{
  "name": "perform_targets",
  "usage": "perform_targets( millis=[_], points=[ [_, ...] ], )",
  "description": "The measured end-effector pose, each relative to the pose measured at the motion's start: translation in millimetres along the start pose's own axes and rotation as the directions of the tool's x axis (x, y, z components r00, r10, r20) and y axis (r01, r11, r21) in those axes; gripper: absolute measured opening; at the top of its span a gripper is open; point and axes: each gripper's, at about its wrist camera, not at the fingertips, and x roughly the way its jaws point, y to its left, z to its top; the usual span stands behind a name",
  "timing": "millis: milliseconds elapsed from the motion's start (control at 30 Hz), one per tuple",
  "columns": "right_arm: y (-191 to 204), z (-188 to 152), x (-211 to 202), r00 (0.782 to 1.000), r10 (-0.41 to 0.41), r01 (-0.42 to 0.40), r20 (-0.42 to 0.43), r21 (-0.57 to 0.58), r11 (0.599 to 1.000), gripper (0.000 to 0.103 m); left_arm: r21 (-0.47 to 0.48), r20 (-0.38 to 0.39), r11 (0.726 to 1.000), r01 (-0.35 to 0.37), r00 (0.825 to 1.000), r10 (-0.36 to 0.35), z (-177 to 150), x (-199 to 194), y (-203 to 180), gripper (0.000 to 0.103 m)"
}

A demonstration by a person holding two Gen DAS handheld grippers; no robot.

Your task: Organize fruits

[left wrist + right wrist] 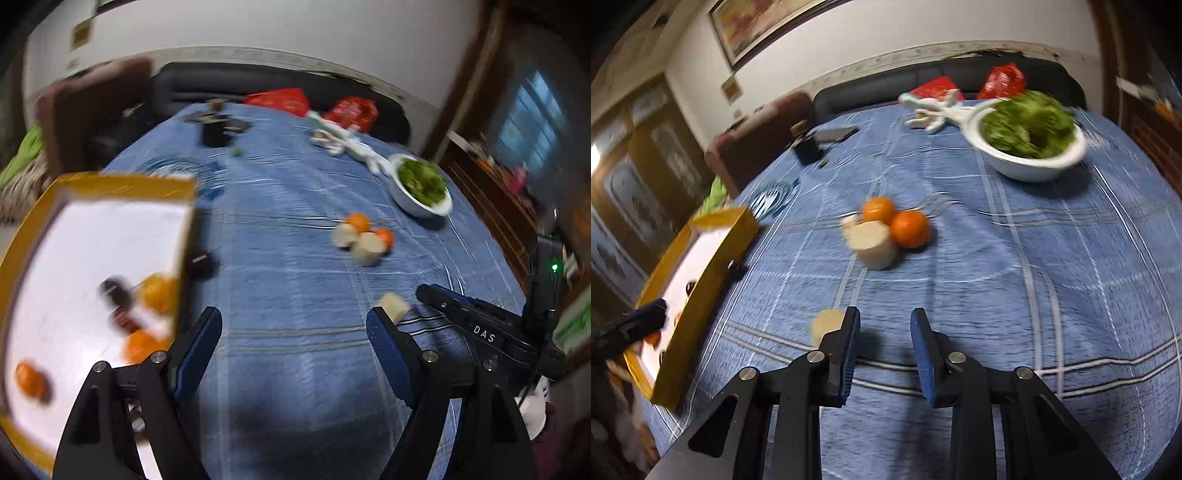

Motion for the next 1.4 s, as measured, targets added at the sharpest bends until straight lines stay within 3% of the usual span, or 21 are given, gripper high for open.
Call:
perform_targets(
  millis=[167,333,567,667,700,833,867,1100,1400],
  points=[
    [-17.1,4.6,0.7,0.999,0.052,-0.051,-0.004,0.075,0.996,0.030,0.058,-0.035,0.997,0.046,0.998,-0.044,19.9,41.3,-32.9,0.080],
    [-26.5,4.7,1.5,0.998,0.062,-0.060,-0.017,0.125,0.990,0.030,0.053,-0.074,0.995,0.086,0.994,-0.082,42.3,89.0,-52.5,0.070],
    [-31.7,5.1,2.8,0.997,0.070,-0.067,-0.018,0.142,0.988,0.035,0.154,-0.096,0.987,0.049,0.995,-0.035,49.9,139.2,-80.3,0.068],
    [-24.3,4.5,4.2,0.995,0.098,-0.095,-0.022,0.113,0.989,0.036,0.158,-0.085,0.987,0.014,0.996,-0.001,52.3,145.2,-79.5,0.040],
    [-20.7,4.3,4.2,0.994,0.109,-0.107,-0.022,0.100,0.989,0.039,0.139,-0.097,0.989,0.050,0.995,-0.037,52.5,144.1,-76.6,0.034],
    [1.1,2.0,5.7,0.982,0.184,-0.183,-0.036,0.024,0.983,0.061,0.122,-0.094,0.992,0.027,0.996,-0.015,49.0,132.0,-67.1,0.034],
    [5.6,1.1,6.2,0.980,0.195,-0.195,-0.040,0.009,0.981,0.062,0.106,-0.098,0.994,0.036,0.995,-0.025,48.2,129.0,-63.4,0.034],
    [35.3,-11.2,16.5,0.979,0.182,-0.191,-0.086,-0.107,0.976,0.063,-0.006,-0.060,0.998,0.058,0.996,-0.059,31.5,78.0,-29.6,0.035],
    [48.3,-14.5,25.5,0.990,0.096,-0.110,-0.100,-0.155,0.982,0.062,-0.073,0.031,0.997,-0.003,1.000,0.006,5.5,11.4,15.2,0.035]
  ],
)
